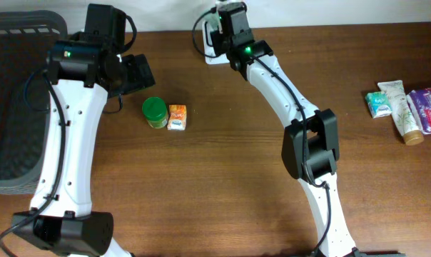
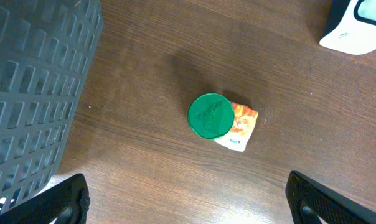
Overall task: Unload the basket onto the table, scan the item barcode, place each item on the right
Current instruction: 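Hold the wipes pack up in front of the scanner, then carry the wipes pack right and set it at the right edge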
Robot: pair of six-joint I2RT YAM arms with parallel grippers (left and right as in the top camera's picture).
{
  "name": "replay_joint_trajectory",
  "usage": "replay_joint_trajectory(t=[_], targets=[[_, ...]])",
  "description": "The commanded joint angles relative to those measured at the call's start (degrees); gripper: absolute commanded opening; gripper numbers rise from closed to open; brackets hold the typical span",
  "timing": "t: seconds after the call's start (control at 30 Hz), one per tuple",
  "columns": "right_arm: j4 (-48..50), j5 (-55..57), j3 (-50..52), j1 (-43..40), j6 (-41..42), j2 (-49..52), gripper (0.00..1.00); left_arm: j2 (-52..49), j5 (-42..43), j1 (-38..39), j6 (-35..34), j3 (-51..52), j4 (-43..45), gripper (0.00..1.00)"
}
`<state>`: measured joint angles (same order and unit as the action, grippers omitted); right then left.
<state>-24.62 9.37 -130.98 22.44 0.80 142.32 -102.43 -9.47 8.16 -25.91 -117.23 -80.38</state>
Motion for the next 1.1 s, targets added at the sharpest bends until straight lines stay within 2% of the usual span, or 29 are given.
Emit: replay_joint_trajectory(t=[0.0, 0.17, 0.37, 0.57, 0.7, 0.83, 0.93, 1.07], targets=[[-2.05, -0.13, -0.46, 0.00, -0.37, -2.21, 0.04, 0.79, -0.46, -0.35, 0.74, -0.50, 0.11, 0.99], [-2.05, -0.13, -0.46, 0.00, -0.37, -5.95, 0.04, 0.79, -0.44, -0.35, 0.74, -0.50, 0.11, 0.99], [8.00, -4.28, -0.46, 0.04, -0.35, -2.34, 0.04, 0.79, -0.46, -0.35, 0.74, -0.50, 0.11, 0.99], [6.56, -2.34, -0.46, -0.76, -0.35, -3.23, 0.04, 0.79, -0.46, -0.35, 0.74, -0.50, 0.11, 0.99], [-6.62, 3.56, -0.46, -4.42, -0.37, -11.04, 0.04, 0.79, -0.46, -0.35, 0.74, -0.50, 0.11, 0.99], [-32.17, 3.56, -0.46, -12.63, -0.63, -13.86, 0.04, 0.79, -0.46, -0.35, 0.74, -0.50, 0.11, 0.99], [-46.86, 3.61, -0.42, -21.33, -3.63, -12.02, 0.04, 0.79, -0.46, -0.35, 0.74, -0.50, 0.11, 0.99], [-55.87, 4.48, 2.12, -32.20, -3.96, -10.80, 0.04, 0.79, -0.44, -0.35, 0.74, -0.50, 0.11, 0.99]])
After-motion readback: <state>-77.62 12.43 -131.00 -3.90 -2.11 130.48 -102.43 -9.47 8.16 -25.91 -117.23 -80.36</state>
